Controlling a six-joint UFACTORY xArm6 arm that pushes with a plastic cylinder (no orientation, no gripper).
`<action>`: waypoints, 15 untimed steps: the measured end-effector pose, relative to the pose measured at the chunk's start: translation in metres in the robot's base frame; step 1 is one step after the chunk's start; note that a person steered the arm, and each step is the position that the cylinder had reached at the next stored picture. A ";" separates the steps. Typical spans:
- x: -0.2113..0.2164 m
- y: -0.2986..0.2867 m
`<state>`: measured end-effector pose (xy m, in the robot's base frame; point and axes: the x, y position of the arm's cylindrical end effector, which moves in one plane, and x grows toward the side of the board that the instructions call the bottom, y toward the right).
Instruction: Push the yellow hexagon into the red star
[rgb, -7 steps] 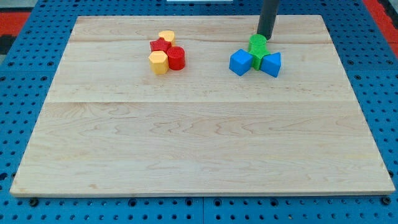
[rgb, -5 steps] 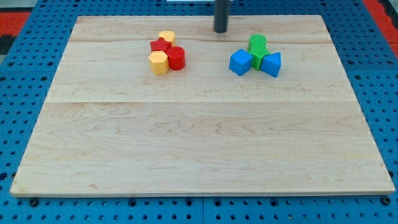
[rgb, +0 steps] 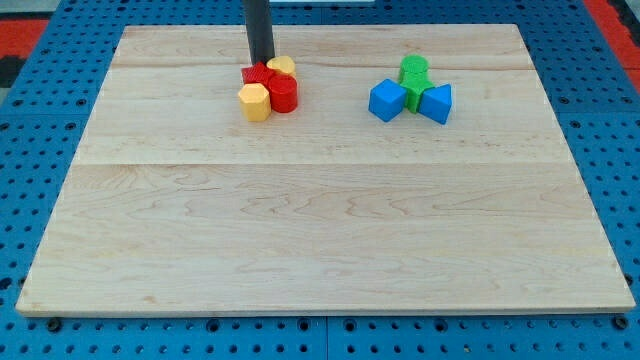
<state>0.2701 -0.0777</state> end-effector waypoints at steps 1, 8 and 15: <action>0.001 0.000; 0.127 -0.036; 0.074 -0.016</action>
<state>0.3439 -0.0940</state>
